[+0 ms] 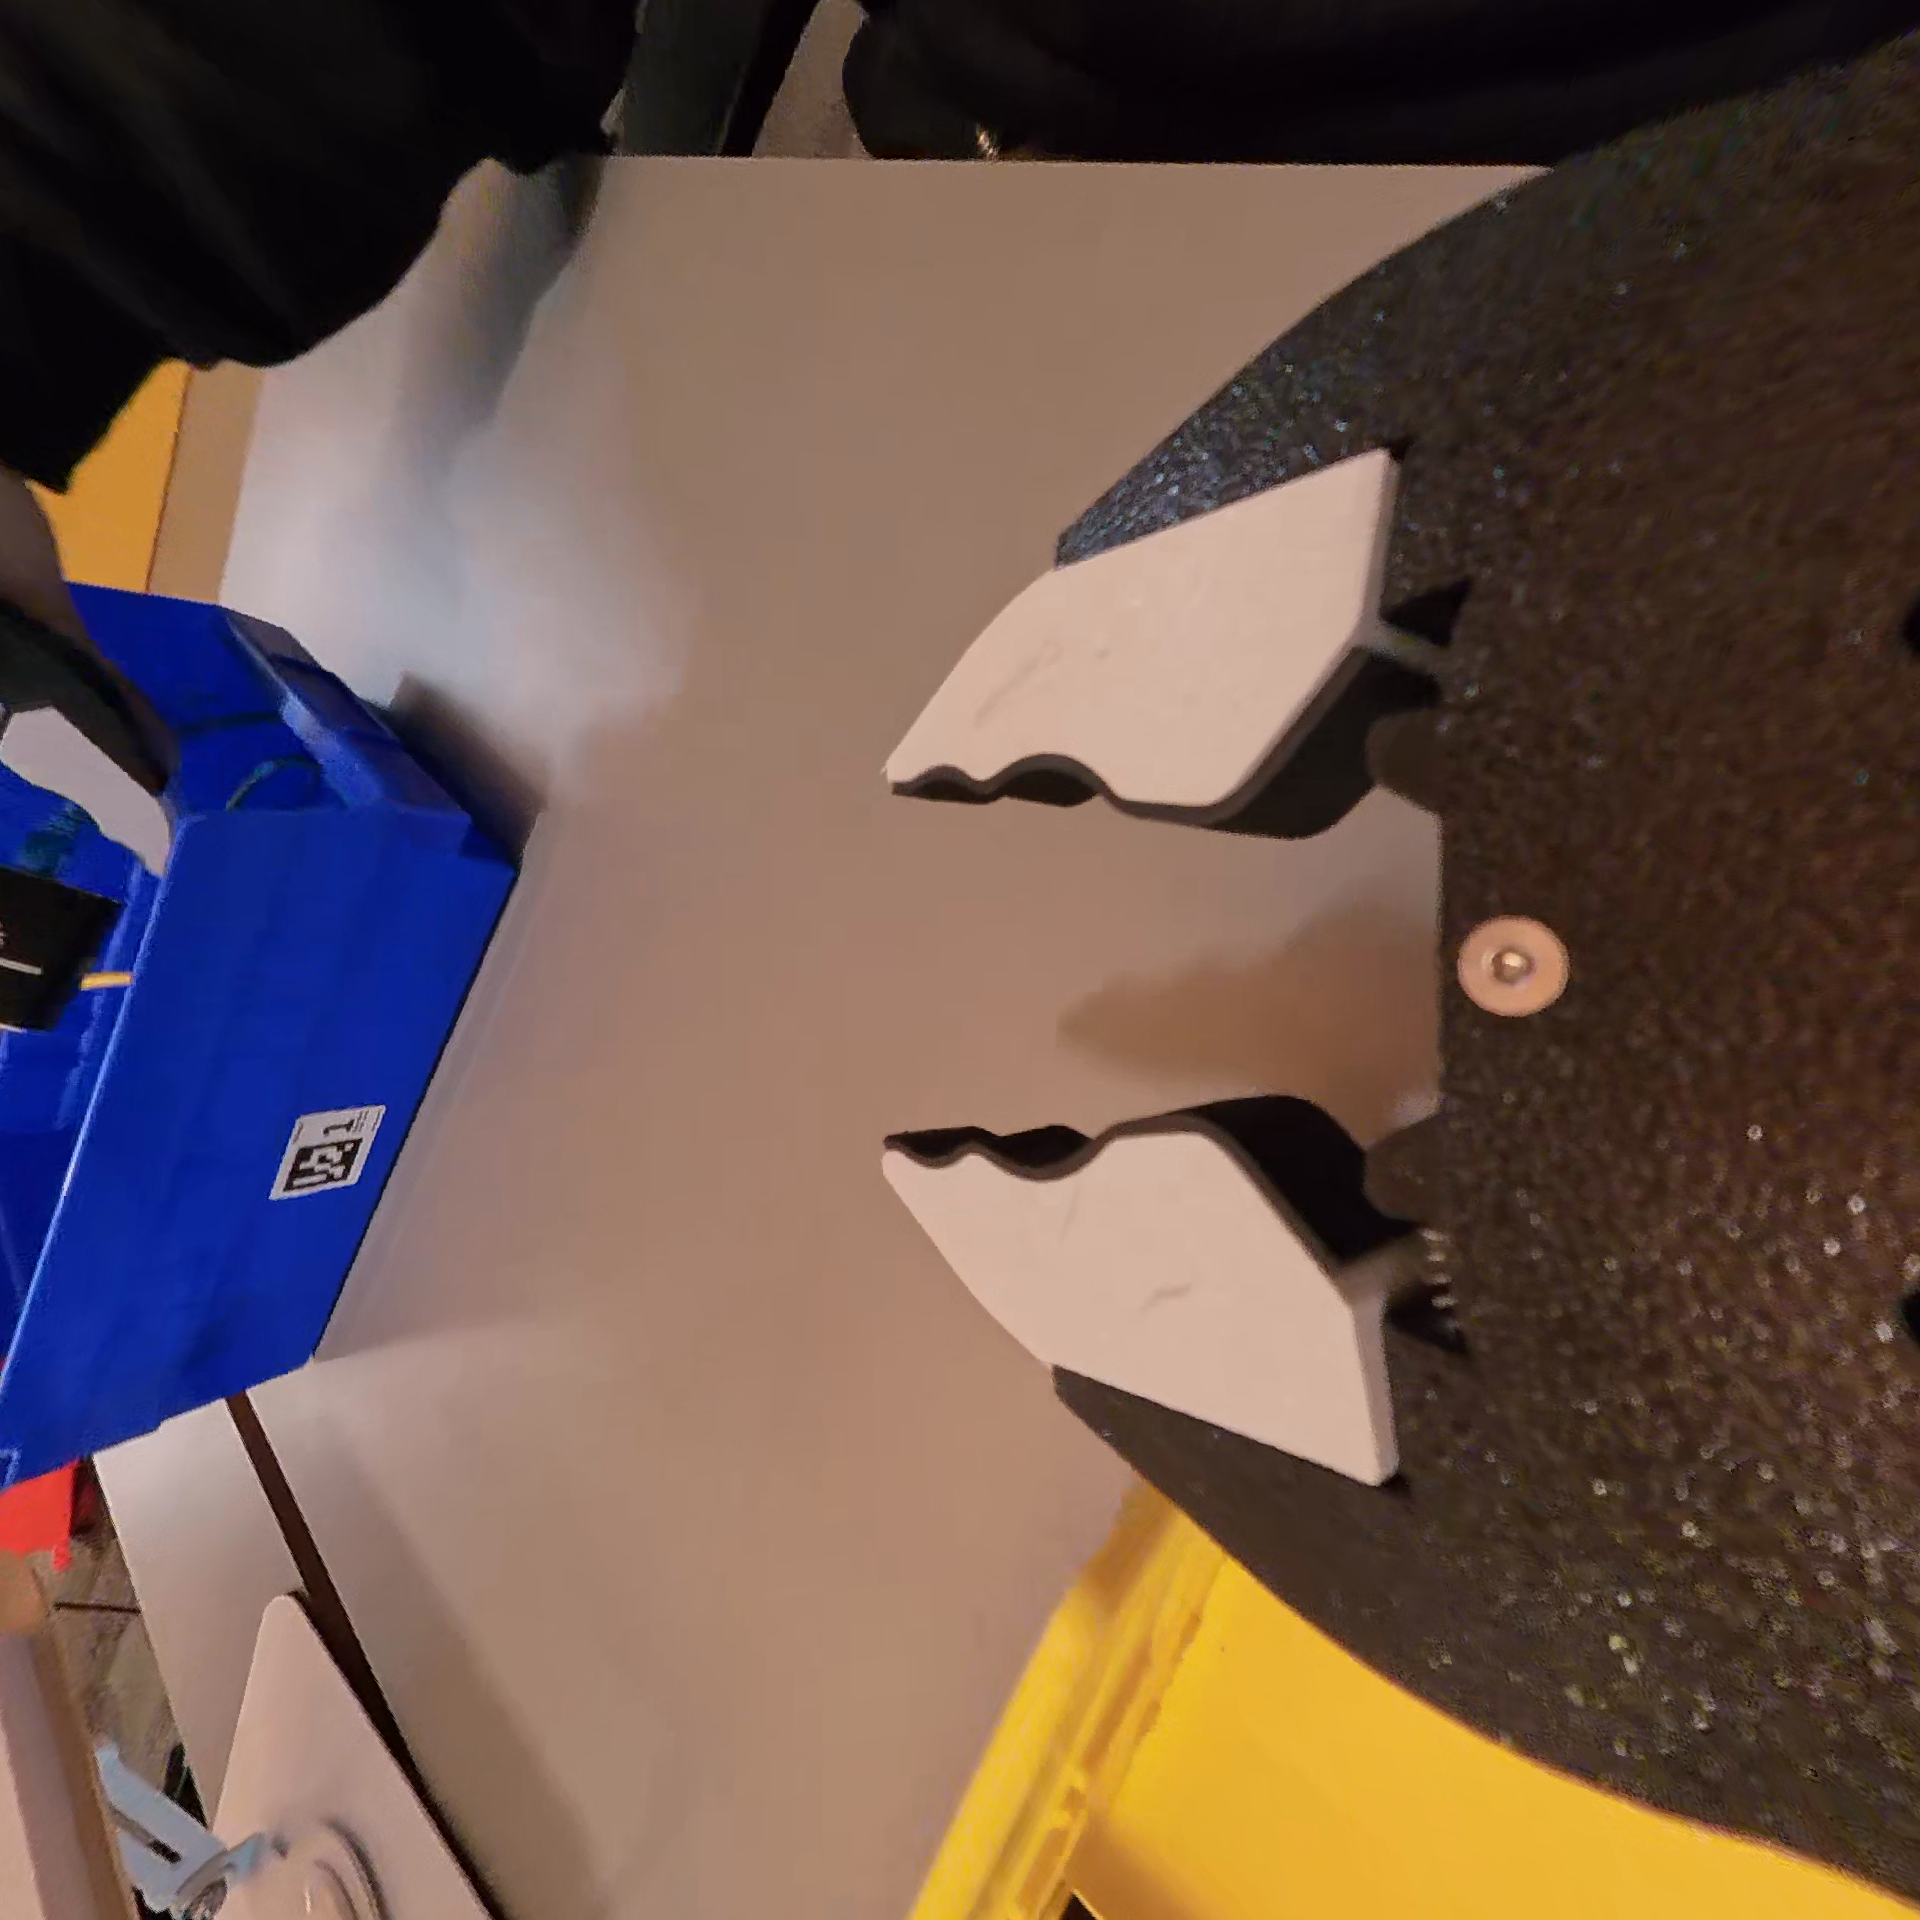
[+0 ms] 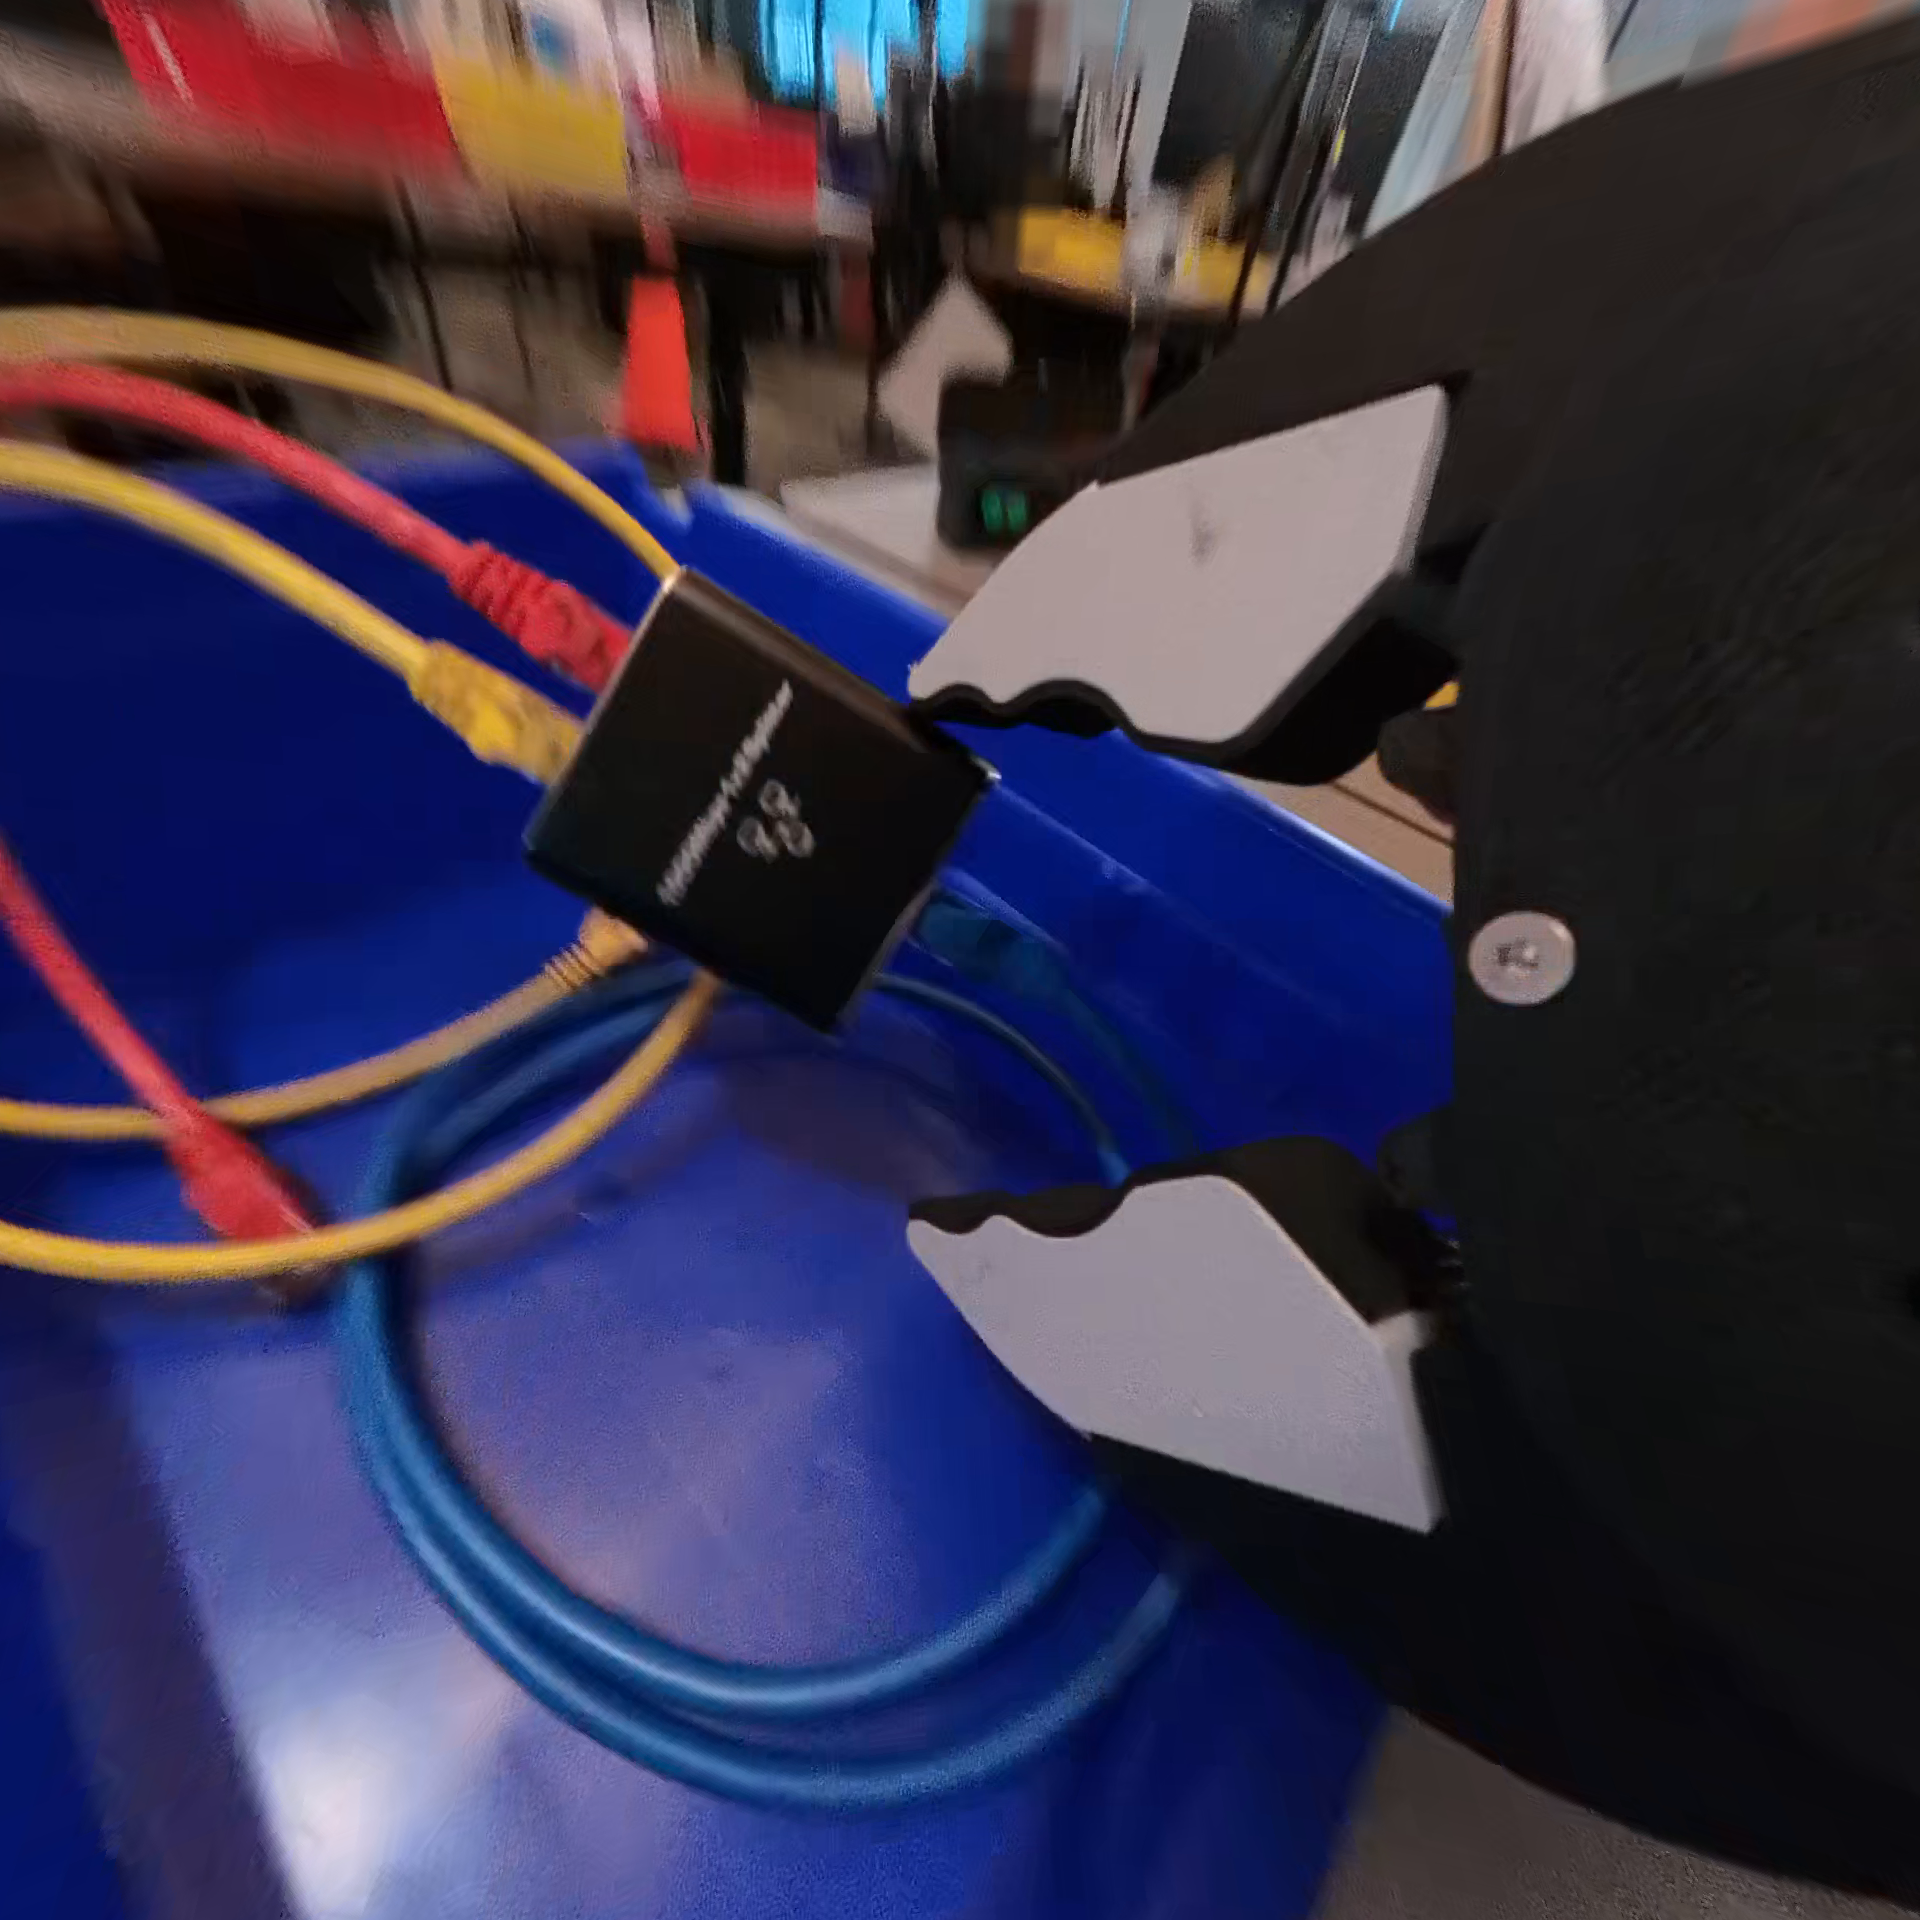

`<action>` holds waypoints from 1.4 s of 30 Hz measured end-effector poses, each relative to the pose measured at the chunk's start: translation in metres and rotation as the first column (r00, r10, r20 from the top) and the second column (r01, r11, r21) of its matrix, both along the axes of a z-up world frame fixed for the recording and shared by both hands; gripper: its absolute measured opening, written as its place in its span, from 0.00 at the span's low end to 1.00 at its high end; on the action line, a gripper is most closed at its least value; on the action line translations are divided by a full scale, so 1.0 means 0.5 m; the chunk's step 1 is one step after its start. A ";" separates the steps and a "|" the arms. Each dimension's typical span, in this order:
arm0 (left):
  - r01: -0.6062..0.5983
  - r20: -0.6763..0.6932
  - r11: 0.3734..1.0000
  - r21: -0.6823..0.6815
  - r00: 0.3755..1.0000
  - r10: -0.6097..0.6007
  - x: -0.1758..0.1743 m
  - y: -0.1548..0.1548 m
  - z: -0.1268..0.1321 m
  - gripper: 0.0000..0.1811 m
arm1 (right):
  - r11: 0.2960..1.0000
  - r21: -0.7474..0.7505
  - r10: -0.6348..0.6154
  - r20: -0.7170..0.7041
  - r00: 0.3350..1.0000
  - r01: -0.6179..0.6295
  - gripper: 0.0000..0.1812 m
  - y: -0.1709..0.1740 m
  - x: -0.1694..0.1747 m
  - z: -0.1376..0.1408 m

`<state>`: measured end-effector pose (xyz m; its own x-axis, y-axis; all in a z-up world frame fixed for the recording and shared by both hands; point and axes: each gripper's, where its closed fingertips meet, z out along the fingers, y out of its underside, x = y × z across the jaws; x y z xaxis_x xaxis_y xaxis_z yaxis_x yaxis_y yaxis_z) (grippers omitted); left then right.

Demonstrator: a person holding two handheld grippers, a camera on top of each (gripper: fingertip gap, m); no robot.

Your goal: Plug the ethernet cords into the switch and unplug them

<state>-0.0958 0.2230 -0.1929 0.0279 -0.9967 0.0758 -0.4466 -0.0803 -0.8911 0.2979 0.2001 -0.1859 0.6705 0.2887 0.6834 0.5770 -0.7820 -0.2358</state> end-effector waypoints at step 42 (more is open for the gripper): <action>-0.506 0.166 0.815 0.282 0.863 0.478 0.289 0.007 0.042 0.07 | 0.746 0.523 -0.013 -0.607 0.794 0.412 0.03 -0.136 -0.200 -0.018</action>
